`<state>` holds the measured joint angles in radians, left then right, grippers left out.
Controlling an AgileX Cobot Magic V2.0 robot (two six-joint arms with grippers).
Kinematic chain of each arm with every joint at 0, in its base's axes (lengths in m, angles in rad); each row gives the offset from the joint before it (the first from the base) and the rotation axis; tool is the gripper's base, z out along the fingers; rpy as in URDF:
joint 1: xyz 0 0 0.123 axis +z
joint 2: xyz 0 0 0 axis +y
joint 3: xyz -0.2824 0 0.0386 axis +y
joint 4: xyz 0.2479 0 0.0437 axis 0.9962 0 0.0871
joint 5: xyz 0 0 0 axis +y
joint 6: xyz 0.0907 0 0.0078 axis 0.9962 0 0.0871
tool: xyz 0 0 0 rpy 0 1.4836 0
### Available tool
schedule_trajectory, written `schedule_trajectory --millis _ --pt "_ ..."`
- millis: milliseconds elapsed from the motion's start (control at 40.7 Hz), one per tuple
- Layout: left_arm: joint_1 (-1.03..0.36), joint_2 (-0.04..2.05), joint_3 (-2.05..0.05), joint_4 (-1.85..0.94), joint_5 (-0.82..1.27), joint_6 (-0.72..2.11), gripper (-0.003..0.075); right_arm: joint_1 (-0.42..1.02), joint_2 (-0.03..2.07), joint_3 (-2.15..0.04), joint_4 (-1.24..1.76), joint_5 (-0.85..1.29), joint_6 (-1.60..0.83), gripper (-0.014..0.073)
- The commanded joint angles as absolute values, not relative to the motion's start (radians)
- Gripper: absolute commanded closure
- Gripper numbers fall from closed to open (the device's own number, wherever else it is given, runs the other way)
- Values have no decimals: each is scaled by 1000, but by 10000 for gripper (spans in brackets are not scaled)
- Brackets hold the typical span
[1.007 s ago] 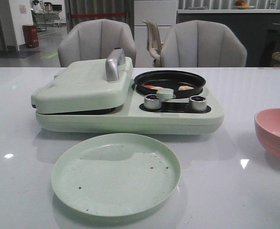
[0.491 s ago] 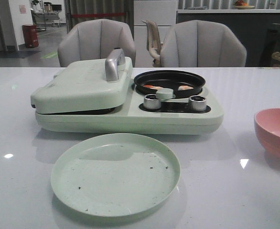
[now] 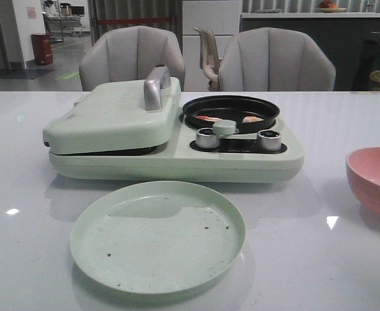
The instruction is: Make breakfast with bread and shrimp
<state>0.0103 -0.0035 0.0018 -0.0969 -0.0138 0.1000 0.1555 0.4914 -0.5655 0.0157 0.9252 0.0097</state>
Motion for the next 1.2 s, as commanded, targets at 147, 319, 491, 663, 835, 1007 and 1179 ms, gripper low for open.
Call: schedule_trajectory --millis 147,319,491,663,835,1007,1179 --pt "5 -25 7 -99 -107 98 620 157 493 -592 10 870 10 559" --pt "5 -25 7 -99 -107 98 620 157 493 -592 10 870 10 559" --pt "5 -25 7 -99 -107 98 620 157 493 -592 10 870 10 559" --pt "5 -25 7 -99 -107 98 620 157 491 -592 10 870 10 559" --pt "5 -25 7 -99 -107 98 620 88 386 -489 8 656 10 559" --pt "5 -25 7 -99 -107 98 620 17 204 -267 23 285 10 559" --pt "5 -25 7 -99 -107 98 620 2 46 -96 23 46 10 559"
